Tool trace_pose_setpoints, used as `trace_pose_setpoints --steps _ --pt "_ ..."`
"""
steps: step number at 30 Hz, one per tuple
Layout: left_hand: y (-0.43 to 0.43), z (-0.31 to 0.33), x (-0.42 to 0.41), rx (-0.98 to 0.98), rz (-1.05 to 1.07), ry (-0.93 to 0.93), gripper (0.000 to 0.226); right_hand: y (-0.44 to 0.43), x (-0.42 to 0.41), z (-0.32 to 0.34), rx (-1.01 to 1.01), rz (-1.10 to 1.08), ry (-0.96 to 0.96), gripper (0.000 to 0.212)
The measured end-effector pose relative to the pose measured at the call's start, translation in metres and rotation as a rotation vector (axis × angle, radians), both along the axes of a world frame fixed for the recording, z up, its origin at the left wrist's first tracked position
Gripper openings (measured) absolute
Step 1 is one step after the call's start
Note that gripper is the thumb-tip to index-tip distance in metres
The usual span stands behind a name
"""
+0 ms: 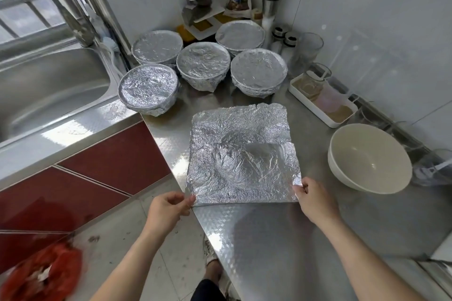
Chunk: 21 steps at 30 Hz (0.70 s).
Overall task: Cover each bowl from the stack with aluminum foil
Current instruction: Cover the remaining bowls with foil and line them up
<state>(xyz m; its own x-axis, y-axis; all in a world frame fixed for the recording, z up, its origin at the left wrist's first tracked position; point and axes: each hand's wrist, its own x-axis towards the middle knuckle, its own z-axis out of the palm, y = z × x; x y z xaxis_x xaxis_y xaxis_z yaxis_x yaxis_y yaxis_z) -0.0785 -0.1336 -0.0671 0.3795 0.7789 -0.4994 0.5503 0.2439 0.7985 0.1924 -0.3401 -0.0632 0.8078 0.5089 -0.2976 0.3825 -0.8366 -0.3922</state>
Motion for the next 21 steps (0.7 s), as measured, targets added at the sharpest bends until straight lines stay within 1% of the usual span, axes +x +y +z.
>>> trace_pose_setpoints --steps 5,9,13,16,18,21 --pt "-0.001 -0.008 0.000 0.033 0.045 0.065 0.025 0.000 0.001 -0.001 0.004 0.038 -0.041 0.034" --pt "-0.005 -0.009 0.000 0.058 0.061 0.097 0.026 0.003 -0.002 -0.004 -0.026 0.036 -0.049 0.030" --pt "-0.008 -0.005 0.002 0.143 0.028 0.148 0.030 0.005 -0.007 -0.005 -0.020 0.074 -0.123 0.023" --pt "-0.009 -0.003 -0.001 0.176 -0.010 0.131 0.032 0.002 -0.011 -0.007 0.038 0.094 -0.225 0.019" --pt "-0.010 -0.005 -0.004 0.181 -0.024 0.120 0.031 0.000 -0.014 -0.009 0.043 0.100 -0.271 0.017" --pt "-0.010 -0.008 -0.004 0.161 -0.006 0.115 0.028 0.000 -0.016 -0.010 0.007 0.082 -0.272 0.018"
